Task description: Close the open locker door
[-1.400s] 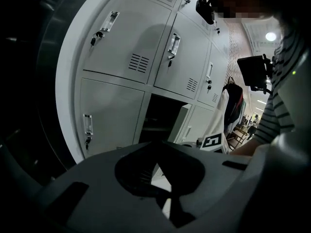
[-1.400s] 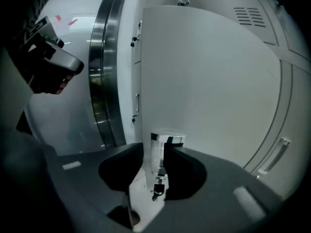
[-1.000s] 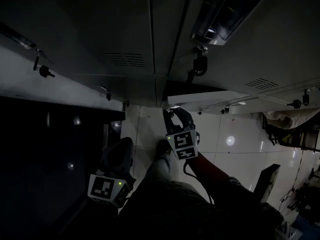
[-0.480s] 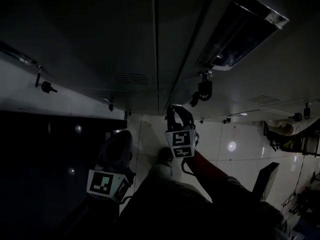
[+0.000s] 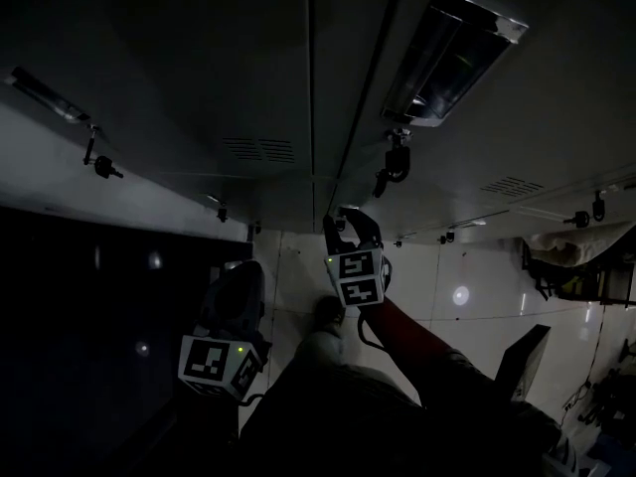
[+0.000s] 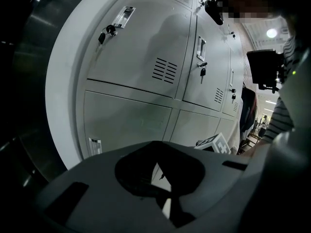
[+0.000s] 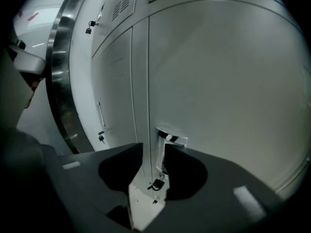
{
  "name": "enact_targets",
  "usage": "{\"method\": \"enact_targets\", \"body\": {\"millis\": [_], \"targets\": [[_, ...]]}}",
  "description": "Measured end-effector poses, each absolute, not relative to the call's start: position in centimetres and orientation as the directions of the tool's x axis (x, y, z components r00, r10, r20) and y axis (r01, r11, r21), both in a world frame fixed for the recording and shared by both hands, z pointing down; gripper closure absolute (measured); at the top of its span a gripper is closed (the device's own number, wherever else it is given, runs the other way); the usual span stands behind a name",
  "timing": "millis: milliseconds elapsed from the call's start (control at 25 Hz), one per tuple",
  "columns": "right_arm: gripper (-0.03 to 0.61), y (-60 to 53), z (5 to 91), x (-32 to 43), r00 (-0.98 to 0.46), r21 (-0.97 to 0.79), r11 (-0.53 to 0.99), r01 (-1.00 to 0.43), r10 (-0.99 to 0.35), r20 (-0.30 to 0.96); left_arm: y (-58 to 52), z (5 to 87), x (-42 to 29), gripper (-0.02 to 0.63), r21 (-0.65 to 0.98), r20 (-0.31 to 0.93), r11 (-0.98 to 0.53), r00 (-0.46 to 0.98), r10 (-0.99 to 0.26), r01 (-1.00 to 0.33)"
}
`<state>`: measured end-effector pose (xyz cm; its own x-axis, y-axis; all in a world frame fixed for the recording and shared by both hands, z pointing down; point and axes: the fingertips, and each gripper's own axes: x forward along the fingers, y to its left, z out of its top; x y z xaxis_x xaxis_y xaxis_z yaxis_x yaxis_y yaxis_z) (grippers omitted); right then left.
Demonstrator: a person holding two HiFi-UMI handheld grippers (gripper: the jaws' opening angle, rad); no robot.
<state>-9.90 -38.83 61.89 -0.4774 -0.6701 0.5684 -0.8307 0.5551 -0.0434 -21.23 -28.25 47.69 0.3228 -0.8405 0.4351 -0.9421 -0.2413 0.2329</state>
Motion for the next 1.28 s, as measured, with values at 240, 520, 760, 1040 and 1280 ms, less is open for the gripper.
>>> {"method": "enact_targets", "body": {"millis": [240,520,760,1040,1280], "targets": [[0.414,-37.0,60.3,-7.9,-0.457,-0.047,0.529,-0.847,-0.682,0.572,-25.5,46.7,-21.3,0.609,0.233,0.434,-0.228,0.31,-0.846,-0.946],[0.416,-28.8,51.9,-5.1,-0.511,-0.087,0.535,-0.84,-0.728,0.457,-19.5,43.4,-18.6,0.609,0.214,0.356,-0.268,0.331,-0.874,-0.939],[0.46,-17.1,43.2,-1.2,-0.557,-0.064,0.571,-0.818,-0.759,0.337,-9.5,39.2,-13.2,0.609,0.171,0.281,-0.313,0.351,-0.893,-0.934],[0.538,-2.2,38.9,4.8,-0.581,-0.063,0.595,-0.801,-0.749,0.318,4.4,37.2,-7.6,0.609,0.16,0.319,-0.322,0.357,-0.878,-0.933],[0.577,5.1,36.9,8.2,-0.555,-0.119,0.549,-0.827,-0.766,0.324,9.4,34.5,-6.0,0.609,0.123,0.321,-0.355,0.376,-0.869,-0.927]]}}
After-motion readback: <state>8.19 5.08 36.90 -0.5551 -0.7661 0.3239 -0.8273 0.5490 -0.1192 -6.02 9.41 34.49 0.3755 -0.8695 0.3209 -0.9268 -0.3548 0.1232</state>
